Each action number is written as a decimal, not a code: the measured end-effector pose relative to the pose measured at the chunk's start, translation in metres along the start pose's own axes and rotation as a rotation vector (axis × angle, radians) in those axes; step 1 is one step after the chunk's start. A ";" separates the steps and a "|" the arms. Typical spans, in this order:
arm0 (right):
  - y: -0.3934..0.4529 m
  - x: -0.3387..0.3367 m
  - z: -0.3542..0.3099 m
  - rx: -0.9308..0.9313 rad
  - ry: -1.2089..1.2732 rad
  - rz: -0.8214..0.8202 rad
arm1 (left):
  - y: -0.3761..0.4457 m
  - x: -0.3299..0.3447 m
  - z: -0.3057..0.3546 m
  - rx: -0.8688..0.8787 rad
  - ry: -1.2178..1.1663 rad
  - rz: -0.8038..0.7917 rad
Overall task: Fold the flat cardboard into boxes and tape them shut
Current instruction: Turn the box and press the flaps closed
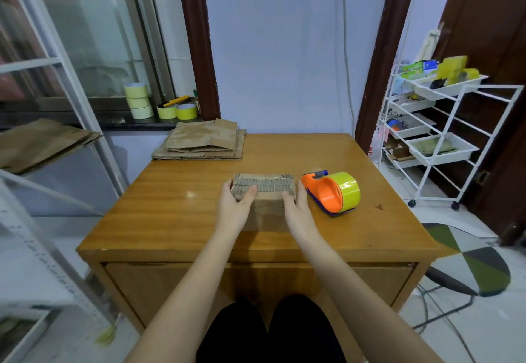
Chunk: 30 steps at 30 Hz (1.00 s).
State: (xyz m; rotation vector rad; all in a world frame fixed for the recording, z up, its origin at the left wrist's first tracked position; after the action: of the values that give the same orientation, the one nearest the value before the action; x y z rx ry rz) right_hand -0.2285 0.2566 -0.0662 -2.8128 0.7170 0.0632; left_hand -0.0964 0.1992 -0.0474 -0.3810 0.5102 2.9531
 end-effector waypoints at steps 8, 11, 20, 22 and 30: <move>0.013 -0.031 -0.011 0.068 0.216 0.075 | 0.001 -0.002 -0.002 -0.012 -0.059 -0.006; 0.018 -0.038 -0.023 0.112 0.069 0.038 | 0.012 -0.009 -0.003 -0.020 -0.004 -0.094; 0.009 -0.037 -0.030 0.147 -0.008 -0.150 | 0.043 -0.025 0.037 0.462 1.002 -0.261; 0.008 -0.034 -0.026 0.157 0.006 -0.168 | 0.029 -0.008 0.043 0.616 0.934 -0.265; 0.009 -0.043 -0.026 -0.032 -0.191 -0.090 | 0.011 0.003 0.021 0.585 0.770 -0.452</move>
State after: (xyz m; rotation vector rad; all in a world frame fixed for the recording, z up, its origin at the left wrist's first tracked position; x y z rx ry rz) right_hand -0.2707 0.2631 -0.0383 -2.8148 0.5494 0.3249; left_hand -0.1059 0.1965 -0.0252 -1.3331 1.1310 2.0133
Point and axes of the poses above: each hand's wrist, its own y-axis towards the middle knuckle, its own x-axis out of the palm, z = x × y, the point moved 4 cm from there along y, towards the middle knuckle, and after that the axes turned 14 degrees about x, right-handed, at the moved point
